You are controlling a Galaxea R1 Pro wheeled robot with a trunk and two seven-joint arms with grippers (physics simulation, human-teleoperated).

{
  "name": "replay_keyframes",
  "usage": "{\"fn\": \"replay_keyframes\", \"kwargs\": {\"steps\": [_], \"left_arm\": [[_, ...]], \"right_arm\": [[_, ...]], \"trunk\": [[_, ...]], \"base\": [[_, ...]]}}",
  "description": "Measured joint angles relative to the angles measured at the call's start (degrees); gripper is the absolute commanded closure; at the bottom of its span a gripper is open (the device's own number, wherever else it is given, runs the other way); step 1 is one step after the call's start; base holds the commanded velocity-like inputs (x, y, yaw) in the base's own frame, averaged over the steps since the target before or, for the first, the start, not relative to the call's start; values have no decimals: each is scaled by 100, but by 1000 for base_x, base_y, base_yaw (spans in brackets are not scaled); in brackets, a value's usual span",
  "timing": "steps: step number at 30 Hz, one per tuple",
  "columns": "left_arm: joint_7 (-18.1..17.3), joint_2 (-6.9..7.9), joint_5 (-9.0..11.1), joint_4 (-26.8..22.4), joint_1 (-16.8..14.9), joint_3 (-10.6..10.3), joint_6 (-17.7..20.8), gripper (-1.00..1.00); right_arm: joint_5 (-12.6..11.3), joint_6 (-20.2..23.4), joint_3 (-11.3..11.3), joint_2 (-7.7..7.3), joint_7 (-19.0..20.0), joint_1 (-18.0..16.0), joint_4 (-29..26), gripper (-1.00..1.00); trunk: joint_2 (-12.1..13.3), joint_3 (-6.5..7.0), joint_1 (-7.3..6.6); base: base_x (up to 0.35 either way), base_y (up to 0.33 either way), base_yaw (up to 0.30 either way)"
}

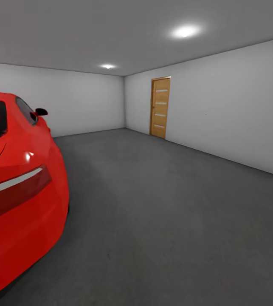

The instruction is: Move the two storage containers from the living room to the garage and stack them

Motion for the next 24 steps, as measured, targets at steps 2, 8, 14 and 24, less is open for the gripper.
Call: {"fn": "replay_keyframes", "kwargs": {"steps": [2, 8, 14, 24], "left_arm": [[3, 0, 5, 0, 0, 2, 0, -100], [4, 0, 16, -1, 0, 12, 0, -100], [5, 0, 18, -4, 0, 14, 0, -100], [5, 0, 18, -2, 0, 14, 0, -100]], "right_arm": [[-1, -4, -2, 0, -1, 0, 0, -100], [-13, -14, -7, 2, -1, -1, 0, -100], [-22, -9, -9, 1, -1, 0, 0, -100], [-6, -20, -7, 0, -1, 0, 0, -100]], "trunk": [[0, 0, 0], [0, 0, 0], [0, 0, 0], [0, 0, 0]], "base": [[311, 0, 0], [318, 0, 0], [320, 0, 0], [320, 0, 0]]}}
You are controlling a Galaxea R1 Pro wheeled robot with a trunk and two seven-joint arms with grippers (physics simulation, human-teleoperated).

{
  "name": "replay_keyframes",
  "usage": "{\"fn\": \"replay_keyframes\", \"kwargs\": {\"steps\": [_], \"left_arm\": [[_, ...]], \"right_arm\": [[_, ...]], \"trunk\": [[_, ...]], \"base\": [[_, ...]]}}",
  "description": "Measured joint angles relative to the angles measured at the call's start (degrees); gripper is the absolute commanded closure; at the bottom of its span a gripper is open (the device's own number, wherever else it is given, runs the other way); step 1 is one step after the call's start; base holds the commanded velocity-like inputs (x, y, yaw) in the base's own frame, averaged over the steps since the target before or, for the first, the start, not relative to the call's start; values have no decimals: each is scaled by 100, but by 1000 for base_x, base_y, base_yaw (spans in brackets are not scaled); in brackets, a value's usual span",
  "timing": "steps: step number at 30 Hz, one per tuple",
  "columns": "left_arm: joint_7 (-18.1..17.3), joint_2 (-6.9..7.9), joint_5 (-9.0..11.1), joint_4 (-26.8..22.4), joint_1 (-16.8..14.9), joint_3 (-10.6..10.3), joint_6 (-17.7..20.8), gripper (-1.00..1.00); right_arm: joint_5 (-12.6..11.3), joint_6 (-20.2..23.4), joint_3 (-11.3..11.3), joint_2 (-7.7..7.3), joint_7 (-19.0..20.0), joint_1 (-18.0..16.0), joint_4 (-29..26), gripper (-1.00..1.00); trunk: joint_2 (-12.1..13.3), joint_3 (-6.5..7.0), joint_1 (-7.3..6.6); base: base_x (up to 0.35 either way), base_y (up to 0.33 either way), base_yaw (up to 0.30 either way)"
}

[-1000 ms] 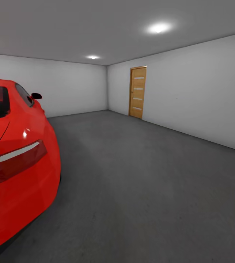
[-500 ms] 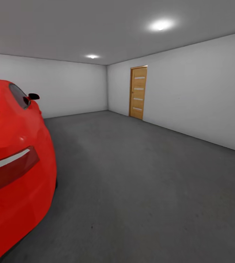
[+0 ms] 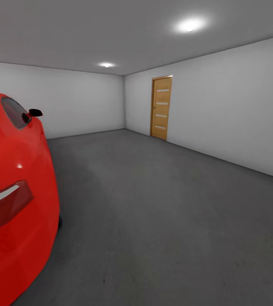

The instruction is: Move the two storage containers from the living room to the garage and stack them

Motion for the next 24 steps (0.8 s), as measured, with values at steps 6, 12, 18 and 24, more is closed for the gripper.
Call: {"fn": "replay_keyframes", "kwargs": {"steps": [6, 12, 18, 24], "left_arm": [[2, 0, 0, -2, 0, 0, 0, -100], [3, 0, 0, 0, 0, 0, 0, -100], [3, 0, 0, -1, 0, 0, 0, -100], [3, 0, 4, 0, 0, 0, 12, -100]], "right_arm": [[0, -29, 0, 0, 0, 0, 0, -100], [-12, -84, -2, 12, -3, 0, 0, -100], [-22, -89, -6, 44, -7, 0, 1, -100], [-23, -94, -3, 51, -8, 0, 1, -100]], "trunk": [[0, 0, 0], [0, 0, 0], [0, 0, 0], [0, 0, 0]], "base": [[320, 0, 0], [321, 0, -38], [321, 0, -227], [321, 0, -281]]}}
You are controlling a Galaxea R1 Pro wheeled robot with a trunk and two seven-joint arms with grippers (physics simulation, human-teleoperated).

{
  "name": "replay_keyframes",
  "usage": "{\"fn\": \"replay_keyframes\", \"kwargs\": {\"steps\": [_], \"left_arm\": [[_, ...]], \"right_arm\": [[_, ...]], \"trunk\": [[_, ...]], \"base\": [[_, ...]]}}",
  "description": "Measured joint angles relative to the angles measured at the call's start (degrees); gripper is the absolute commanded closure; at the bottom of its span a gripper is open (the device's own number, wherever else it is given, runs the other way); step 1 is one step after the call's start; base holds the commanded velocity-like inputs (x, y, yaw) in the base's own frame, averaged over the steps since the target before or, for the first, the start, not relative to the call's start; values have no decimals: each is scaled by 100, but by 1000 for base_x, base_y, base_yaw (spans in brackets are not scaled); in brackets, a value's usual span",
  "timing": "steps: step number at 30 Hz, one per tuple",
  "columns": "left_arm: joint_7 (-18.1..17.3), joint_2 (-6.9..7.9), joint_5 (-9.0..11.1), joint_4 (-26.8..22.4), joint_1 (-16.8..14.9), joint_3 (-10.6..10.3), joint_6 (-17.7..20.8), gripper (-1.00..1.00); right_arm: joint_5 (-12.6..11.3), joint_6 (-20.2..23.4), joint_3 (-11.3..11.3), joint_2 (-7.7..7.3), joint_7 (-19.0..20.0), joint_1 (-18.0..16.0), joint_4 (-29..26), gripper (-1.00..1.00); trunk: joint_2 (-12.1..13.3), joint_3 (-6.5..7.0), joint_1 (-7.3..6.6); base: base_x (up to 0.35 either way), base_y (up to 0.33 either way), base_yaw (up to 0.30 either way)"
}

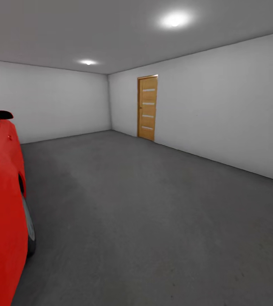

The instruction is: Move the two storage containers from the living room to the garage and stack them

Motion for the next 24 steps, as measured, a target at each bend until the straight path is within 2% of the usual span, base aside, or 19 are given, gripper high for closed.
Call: {"fn": "replay_keyframes", "kwargs": {"steps": [6, 24], "left_arm": [[0, 0, 4, 2, 0, -6, 48, -100], [-36, 0, 4, -3, 0, -22, 78, -100]], "right_arm": [[5, 0, 3, -16, 0, 0, -1, -100], [32, 9, 7, -46, 8, 0, -1, -100]], "trunk": [[0, 0, 0], [0, 0, 0]], "base": [[322, 0, -89], [323, 0, -3]]}}
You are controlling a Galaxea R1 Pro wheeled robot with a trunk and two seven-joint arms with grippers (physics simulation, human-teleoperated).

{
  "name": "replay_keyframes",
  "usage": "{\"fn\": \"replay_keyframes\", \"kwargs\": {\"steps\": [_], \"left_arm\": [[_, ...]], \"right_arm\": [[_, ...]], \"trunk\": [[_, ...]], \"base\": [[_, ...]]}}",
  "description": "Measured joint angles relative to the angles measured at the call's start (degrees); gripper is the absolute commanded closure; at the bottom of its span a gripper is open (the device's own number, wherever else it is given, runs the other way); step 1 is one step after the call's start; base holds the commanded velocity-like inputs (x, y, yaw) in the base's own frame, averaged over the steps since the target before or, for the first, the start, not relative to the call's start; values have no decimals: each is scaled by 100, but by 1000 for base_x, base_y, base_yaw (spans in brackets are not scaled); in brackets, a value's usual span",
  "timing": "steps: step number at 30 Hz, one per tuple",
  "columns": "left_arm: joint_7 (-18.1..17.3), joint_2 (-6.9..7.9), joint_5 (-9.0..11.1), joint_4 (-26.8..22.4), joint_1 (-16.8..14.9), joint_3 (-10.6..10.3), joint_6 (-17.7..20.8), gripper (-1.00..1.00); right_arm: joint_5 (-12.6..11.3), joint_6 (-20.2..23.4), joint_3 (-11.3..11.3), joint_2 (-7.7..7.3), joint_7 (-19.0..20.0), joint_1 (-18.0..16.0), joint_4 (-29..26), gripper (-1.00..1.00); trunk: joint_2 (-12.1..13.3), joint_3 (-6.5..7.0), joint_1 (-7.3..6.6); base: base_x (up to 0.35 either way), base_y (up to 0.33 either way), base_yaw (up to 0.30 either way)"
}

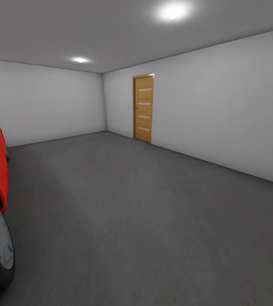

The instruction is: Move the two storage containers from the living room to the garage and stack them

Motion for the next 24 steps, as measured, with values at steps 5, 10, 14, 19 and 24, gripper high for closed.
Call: {"fn": "replay_keyframes", "kwargs": {"steps": [5, 10, 14, 19, 24], "left_arm": [[4, 0, 10, -3, 0, 17, -16, -100], [6, 0, 16, -3, 0, 21, -23, -100], [7, 0, 19, -3, 0, 22, -21, -100], [5, 7, 115, -4, 0, 29, -21, -100], [9, 2, 251, -4, 0, 32, -20, -100]], "right_arm": [[6, 3, 4, 14, 0, -1, 0, -100], [-30, 34, 5, 9, 2, 0, 6, -100], [-47, 57, 5, 18, 7, 0, 8, -100], [-55, 73, 3, 1, 9, 0, 9, -100], [-56, 67, 1, 3, 4, 0, 9, -100]], "trunk": [[0, 0, 0], [0, 0, 0], [0, 0, 0], [0, 0, 0], [0, 0, 0]], "base": [[324, 0, 0], [324, 0, 0], [324, 0, 0], [324, 0, 0], [324, 0, 0]]}}
